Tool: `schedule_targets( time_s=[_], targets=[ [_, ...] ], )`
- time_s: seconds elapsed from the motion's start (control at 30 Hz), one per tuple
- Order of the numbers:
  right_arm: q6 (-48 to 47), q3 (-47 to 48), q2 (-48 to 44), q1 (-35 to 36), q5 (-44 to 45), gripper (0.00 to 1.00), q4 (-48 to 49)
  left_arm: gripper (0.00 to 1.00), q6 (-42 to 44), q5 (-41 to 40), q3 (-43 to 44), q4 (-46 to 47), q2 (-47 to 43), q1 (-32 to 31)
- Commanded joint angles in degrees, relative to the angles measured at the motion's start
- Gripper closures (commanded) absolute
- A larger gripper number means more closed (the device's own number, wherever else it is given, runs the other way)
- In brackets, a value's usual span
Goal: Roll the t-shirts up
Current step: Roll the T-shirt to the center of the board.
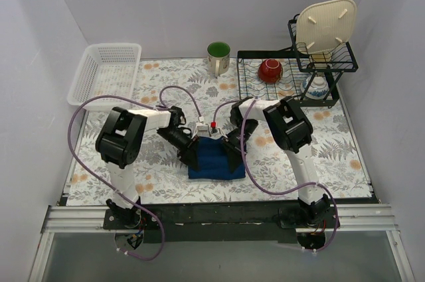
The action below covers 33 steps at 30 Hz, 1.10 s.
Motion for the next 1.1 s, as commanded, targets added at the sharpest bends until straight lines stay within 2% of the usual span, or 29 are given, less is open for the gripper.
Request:
schedule_targets(
  time_s=[0.0,0.1,0.13,0.2,0.23,0.33,0.37,0.47,0.63,0.8,0.9,1.07],
  targets=[
    [3.7,0.9,4.9,-0.1,14.5,0.99,7.3,0.61,-6.0,-17.2,-3.7,12.8,-10.7,1.2],
    [5.8,3.8,7.0,-0.1,16.6,0.99,7.7,0.52,-8.7,-19.1,-4.1,15.2,-17.0,1.1],
    [6.3,5.0,7.6,-0.1,17.1,0.99,8.3,0.50,-8.7,-19.4,-4.8,15.7,-21.9,1.1],
    [6.9,6.1,8.2,-0.1,17.3,0.99,8.5,0.43,-6.5,-18.3,-5.9,16.5,-26.8,0.8],
    [7.1,6.6,8.7,-0.1,17.2,0.99,8.2,0.41,-5.2,-17.8,-6.7,16.6,-31.9,0.5],
    [7.3,8.3,9.7,-0.1,17.4,0.99,7.2,0.36,-2.0,-16.5,-11.0,19.0,-38.9,-2.6],
    [7.3,8.4,9.8,-0.1,17.4,0.99,7.2,0.35,-0.8,-17.6,-13.9,19.5,-42.8,-6.0],
    [7.1,7.8,9.8,-0.1,17.6,0.99,7.6,0.33,1.0,-18.6,-18.2,24.9,-47.5,-10.9],
    [6.6,6.2,9.5,-0.1,18.4,0.99,7.6,0.33,1.6,-18.7,-19.9,27.3,-44.4,-16.0],
    [7.2,4.7,8.5,-0.1,17.5,0.99,9.4,0.33,1.9,-20.0,-24.6,32.4,-40.3,-18.0],
    [7.5,4.8,8.8,-0.1,17.0,0.99,9.5,0.33,2.5,-22.3,-27.0,36.0,-37.7,-20.2],
    [7.4,3.7,7.9,-0.2,17.3,0.99,10.8,0.33,0.2,-31.0,-32.0,45.0,-32.0,-24.3]
  ],
)
